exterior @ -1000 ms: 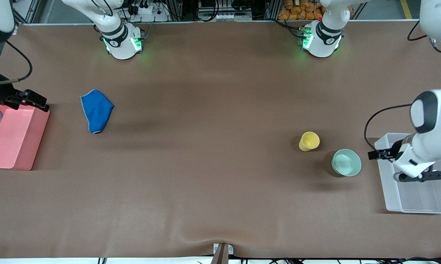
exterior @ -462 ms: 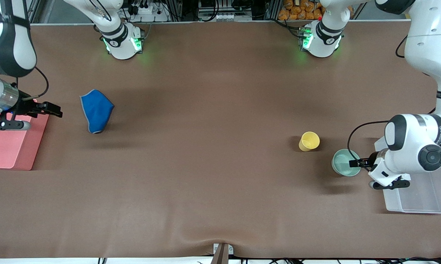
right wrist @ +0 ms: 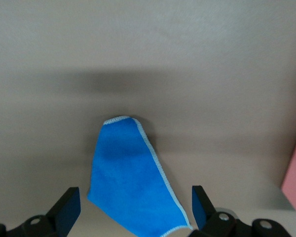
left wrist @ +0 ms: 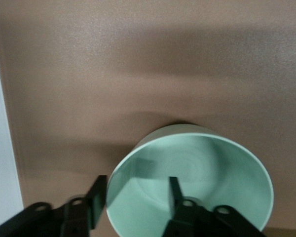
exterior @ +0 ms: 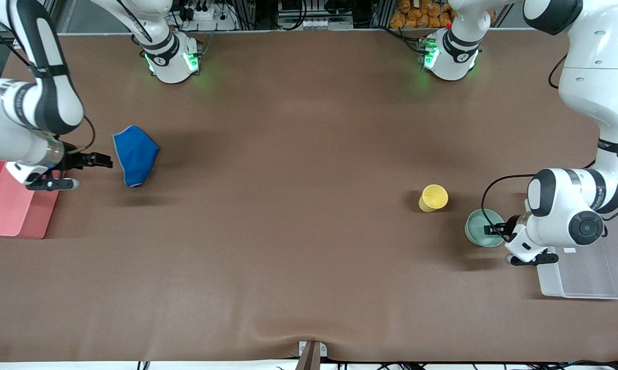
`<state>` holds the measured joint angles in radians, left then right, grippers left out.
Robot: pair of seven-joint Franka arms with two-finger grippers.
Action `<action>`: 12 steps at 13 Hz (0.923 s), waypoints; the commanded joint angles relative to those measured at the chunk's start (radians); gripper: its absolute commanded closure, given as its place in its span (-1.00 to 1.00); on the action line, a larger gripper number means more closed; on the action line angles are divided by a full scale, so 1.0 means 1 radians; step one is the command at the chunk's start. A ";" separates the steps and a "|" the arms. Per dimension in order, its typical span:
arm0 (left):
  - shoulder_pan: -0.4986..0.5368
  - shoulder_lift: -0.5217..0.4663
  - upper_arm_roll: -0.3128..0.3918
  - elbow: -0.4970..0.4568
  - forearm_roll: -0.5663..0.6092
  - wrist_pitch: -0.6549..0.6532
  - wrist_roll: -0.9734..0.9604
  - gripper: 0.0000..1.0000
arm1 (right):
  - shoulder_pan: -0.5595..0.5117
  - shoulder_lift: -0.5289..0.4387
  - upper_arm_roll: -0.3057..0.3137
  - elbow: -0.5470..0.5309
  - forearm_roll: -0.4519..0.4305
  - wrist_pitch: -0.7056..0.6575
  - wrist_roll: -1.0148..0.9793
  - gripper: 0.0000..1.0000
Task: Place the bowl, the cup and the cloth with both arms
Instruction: 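Grasp the green bowl rim with the left gripper while the right grasps cloth, then lift the green bowl into the clear bin with the left gripper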
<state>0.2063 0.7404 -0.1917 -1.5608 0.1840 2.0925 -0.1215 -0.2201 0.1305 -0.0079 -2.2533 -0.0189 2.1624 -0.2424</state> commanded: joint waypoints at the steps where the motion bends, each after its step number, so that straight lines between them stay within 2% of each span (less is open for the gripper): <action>1: -0.002 0.002 -0.002 -0.002 0.026 0.018 -0.018 1.00 | -0.008 0.035 0.006 -0.049 -0.004 0.034 -0.009 -1.00; 5: 0.002 -0.056 -0.005 0.007 0.012 0.012 0.000 1.00 | -0.007 0.098 0.008 -0.069 -0.003 0.048 -0.012 -1.00; 7: 0.062 -0.104 -0.018 0.014 0.011 0.012 0.072 1.00 | -0.010 0.103 0.008 -0.138 -0.003 0.149 -0.014 -1.00; 9: 0.077 -0.172 -0.020 0.016 -0.030 0.007 0.141 1.00 | -0.010 0.103 0.008 -0.212 -0.003 0.275 -0.031 -1.00; 12: 0.163 -0.225 -0.023 0.034 -0.049 0.001 0.314 1.00 | -0.012 0.109 0.008 -0.252 -0.003 0.321 -0.032 -1.00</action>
<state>0.3189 0.5586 -0.2036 -1.5160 0.1593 2.1020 0.0875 -0.2203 0.2483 -0.0069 -2.4707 -0.0189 2.4457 -0.2616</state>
